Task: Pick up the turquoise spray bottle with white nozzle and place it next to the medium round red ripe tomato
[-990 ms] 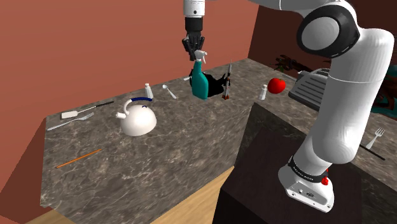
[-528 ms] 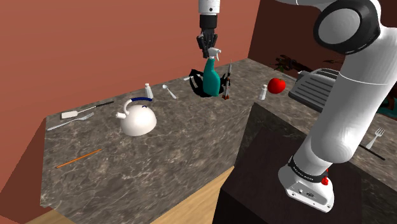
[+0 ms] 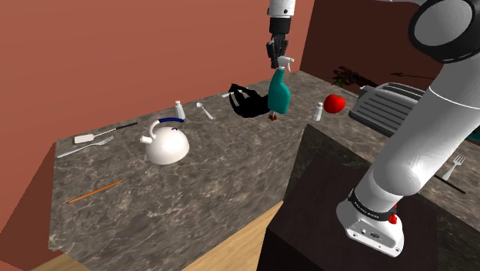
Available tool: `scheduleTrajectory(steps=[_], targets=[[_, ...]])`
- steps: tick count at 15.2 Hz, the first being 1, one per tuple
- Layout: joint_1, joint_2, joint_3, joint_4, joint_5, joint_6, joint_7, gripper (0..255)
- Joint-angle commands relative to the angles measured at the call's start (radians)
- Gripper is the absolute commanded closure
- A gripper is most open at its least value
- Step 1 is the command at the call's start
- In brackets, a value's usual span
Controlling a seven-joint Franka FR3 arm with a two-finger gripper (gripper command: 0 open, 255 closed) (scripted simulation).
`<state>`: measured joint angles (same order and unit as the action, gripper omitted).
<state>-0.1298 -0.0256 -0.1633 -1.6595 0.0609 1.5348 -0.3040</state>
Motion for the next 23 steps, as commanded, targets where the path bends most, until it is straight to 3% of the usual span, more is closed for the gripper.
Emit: scheduleTrajectory(steps=[1,12,23], targets=[[-0.02,-0.025,-0.021,-0.028,-0.009,0.001,-0.042,255],[-0.135,-0.104,-0.156,-0.108,-0.067,-0.004,-0.287,255],[-0.253,-0.054,-0.314,-0.047,-0.095,-0.018,-0.565,255]])
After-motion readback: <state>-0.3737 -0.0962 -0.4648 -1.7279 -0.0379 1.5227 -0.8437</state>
